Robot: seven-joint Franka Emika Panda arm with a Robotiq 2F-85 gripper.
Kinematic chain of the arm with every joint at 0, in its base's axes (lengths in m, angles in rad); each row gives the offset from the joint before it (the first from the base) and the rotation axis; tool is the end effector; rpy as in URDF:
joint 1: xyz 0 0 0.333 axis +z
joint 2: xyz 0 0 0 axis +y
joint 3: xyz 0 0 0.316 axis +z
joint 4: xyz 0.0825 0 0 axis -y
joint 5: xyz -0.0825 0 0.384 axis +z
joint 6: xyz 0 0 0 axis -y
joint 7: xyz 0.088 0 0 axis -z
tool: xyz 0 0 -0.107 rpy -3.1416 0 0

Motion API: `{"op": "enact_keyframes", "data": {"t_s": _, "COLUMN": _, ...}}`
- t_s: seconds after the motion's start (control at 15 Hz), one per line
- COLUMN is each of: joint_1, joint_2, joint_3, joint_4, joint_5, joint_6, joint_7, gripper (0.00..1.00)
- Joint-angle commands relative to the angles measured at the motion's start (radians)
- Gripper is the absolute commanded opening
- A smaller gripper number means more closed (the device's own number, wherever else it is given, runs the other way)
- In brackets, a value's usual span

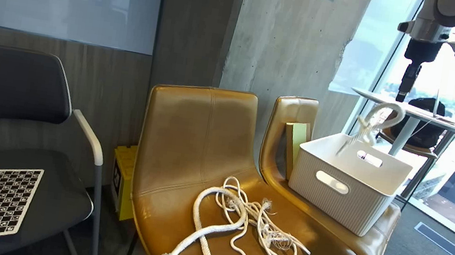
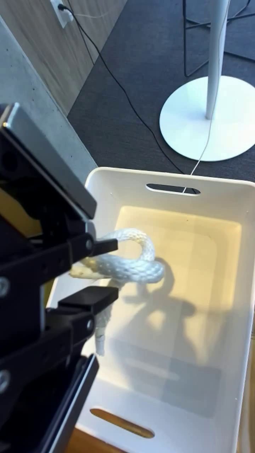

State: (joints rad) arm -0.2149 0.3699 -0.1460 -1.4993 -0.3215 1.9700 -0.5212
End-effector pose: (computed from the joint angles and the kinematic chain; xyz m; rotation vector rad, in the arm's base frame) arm 0.6352 -0.2466 0.4726 2.7484 0.3923 -0.0824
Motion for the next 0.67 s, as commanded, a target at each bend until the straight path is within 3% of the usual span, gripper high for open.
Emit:
{"op": "enact_keyframes", "data": {"t_s": 0.0, "joint_1": 0.016, "joint_2": -0.171, "joint_3": 0.054, "joint_4": -0.217, "joint_5": 0.032, "joint_6": 0.05, "joint_7": -0.084, "gripper": 0.62}}
{"op": "enact_keyframes", "data": {"t_s": 0.33, "joint_1": 0.073, "joint_2": -0.298, "joint_3": 0.12, "joint_4": -0.482, "joint_5": 0.083, "joint_6": 0.239, "joint_7": -0.189, "gripper": 0.98}}
{"op": "enact_keyframes", "data": {"t_s": 0.6, "joint_1": 0.159, "joint_2": -0.392, "joint_3": 0.171, "joint_4": -0.729, "joint_5": 0.093, "joint_6": 0.432, "joint_7": -0.222, "gripper": 1.0}}
